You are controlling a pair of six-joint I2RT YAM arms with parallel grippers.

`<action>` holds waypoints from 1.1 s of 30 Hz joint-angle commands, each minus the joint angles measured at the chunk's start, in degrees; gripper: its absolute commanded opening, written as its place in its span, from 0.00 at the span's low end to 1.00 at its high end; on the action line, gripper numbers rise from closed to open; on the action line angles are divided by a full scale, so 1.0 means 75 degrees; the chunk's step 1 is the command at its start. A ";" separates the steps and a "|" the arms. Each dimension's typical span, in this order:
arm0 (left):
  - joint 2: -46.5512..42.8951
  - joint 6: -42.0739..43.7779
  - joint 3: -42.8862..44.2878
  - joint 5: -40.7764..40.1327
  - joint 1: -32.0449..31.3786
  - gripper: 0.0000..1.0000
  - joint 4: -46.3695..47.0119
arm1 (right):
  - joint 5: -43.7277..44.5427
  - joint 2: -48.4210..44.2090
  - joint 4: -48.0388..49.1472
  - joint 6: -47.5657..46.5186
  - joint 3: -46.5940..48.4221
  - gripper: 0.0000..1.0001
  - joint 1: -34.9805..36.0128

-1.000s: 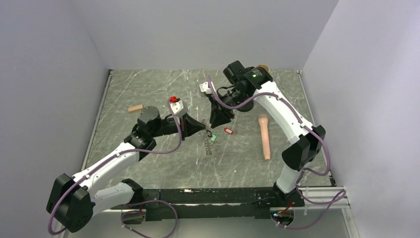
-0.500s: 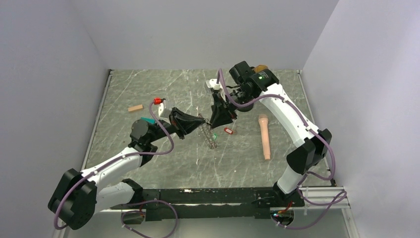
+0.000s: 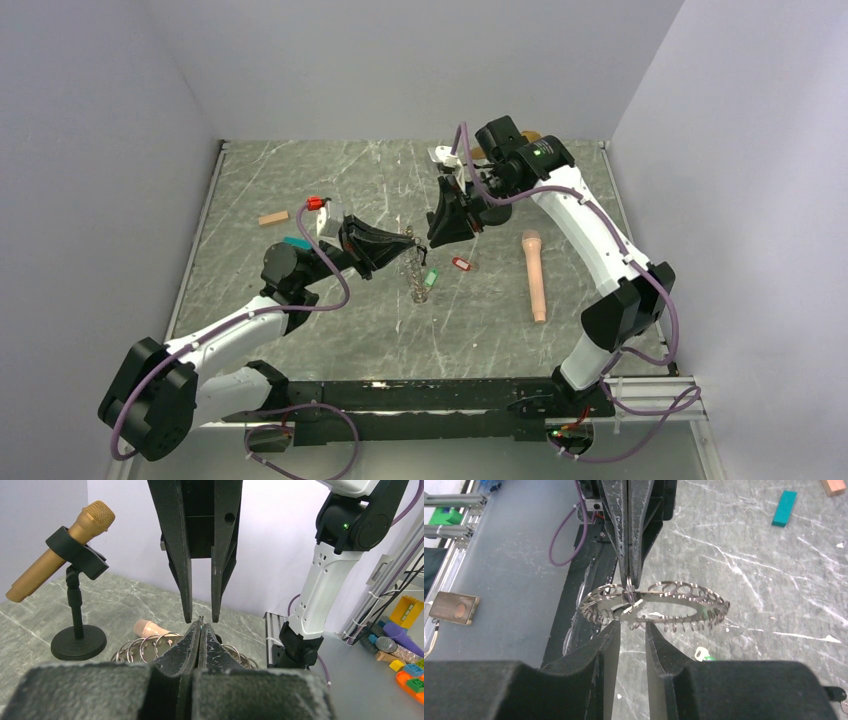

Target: Put the keys on the keyring

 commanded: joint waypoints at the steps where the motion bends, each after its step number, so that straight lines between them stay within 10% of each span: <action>1: -0.0006 -0.0128 0.0170 0.0212 0.0018 0.00 0.0601 | -0.0671 -0.0256 0.0356 0.0272 0.0107 0.30 -0.0013; 33: -0.0404 0.0612 0.0362 0.0441 0.0202 0.00 -0.0165 | -0.0838 -0.0344 0.1317 0.1166 -0.0732 0.19 0.0123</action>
